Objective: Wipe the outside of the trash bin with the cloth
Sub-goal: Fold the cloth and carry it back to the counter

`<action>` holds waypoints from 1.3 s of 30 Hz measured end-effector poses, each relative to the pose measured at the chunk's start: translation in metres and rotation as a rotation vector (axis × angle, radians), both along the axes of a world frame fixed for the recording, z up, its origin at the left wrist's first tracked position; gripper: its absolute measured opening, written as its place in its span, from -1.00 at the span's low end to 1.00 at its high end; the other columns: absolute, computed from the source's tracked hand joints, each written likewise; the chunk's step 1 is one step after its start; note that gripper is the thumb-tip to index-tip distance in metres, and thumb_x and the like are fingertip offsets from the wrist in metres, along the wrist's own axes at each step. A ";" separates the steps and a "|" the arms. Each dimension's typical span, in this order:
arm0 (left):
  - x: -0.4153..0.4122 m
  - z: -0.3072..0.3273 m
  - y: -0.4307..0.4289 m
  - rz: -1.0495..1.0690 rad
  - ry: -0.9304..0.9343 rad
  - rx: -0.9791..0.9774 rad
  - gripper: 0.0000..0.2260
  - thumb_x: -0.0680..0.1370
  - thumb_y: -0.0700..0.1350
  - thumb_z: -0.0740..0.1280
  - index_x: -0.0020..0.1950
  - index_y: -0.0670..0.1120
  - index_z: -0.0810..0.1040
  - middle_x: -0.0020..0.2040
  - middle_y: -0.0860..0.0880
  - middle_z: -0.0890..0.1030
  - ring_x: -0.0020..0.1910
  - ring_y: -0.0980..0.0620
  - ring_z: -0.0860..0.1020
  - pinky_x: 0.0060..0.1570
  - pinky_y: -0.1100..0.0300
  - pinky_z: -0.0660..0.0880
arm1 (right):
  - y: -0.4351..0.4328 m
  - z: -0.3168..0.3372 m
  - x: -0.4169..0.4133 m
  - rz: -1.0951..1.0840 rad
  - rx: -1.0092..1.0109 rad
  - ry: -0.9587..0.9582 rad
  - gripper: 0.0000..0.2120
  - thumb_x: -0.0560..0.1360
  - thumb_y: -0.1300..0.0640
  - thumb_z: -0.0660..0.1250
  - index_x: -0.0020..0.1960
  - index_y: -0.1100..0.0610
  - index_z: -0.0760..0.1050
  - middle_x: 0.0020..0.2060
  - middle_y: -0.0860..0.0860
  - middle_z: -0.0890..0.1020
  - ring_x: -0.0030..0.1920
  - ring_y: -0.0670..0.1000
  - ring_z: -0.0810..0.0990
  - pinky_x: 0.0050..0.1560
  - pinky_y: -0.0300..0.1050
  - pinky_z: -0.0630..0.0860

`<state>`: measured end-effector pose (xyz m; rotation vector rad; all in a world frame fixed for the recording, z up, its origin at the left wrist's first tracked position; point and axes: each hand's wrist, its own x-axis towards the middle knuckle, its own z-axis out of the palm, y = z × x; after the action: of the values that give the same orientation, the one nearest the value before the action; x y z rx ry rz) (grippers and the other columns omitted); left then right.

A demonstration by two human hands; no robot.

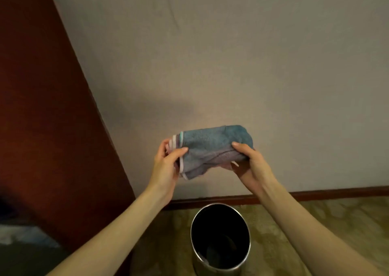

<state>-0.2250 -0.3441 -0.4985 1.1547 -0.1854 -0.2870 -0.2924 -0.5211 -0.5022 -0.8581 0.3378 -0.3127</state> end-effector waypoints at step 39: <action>0.189 0.518 0.261 0.527 0.068 0.358 -0.57 0.44 -0.29 0.25 0.30 -0.30 0.32 0.06 -0.32 0.52 0.00 -0.20 0.54 -0.01 -0.13 0.50 | 0.242 0.511 0.190 0.246 -0.641 -0.061 -0.36 0.37 0.37 0.40 0.30 0.05 0.17 0.20 0.23 0.44 -0.10 0.15 0.57 -0.32 -0.06 0.54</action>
<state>-0.0356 -0.0828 0.0197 1.4976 0.2406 0.1143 -0.1024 -0.2795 0.0090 -1.5016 0.0651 -0.2162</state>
